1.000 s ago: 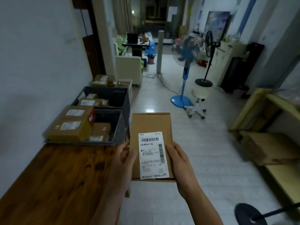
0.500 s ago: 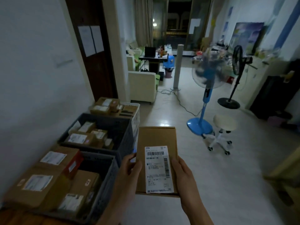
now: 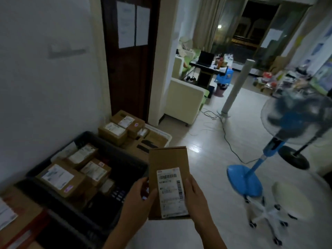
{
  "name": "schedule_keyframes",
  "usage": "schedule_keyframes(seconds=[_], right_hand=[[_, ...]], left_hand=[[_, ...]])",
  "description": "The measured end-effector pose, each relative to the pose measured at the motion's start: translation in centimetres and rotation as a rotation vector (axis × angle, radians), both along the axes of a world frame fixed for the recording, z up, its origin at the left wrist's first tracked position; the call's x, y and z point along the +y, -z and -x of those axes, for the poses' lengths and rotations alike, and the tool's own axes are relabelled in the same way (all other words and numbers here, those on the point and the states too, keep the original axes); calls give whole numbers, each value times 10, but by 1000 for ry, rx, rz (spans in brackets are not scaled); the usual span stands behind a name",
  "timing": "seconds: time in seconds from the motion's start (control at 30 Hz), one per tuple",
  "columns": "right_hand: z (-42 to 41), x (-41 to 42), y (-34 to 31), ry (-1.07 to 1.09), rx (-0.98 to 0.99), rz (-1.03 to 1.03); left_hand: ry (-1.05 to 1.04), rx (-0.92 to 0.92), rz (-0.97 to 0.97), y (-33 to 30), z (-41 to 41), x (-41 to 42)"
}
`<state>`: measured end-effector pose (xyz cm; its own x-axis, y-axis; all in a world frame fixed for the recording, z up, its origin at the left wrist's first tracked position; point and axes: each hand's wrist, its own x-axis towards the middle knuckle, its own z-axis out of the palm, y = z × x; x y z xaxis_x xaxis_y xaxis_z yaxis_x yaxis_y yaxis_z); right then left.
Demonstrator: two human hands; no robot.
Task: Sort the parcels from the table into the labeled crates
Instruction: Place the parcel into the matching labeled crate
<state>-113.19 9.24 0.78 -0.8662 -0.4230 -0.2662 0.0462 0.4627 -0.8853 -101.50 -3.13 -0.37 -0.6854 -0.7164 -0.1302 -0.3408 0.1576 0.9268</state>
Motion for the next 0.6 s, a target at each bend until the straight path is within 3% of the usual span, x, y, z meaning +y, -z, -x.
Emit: schedule_keyframes(seconds=[0.17,0.37,0.6], right_hand=[[129,-96,10,-149,41,-144],[229,-211,59,-362,-60,-226],[315,-334,142,-765,-67,-279]], left_hand=[[151,-166,78,18,95,-73],[194,-502,393,52,179,-148],[140,-857,346,143,270,-216]])
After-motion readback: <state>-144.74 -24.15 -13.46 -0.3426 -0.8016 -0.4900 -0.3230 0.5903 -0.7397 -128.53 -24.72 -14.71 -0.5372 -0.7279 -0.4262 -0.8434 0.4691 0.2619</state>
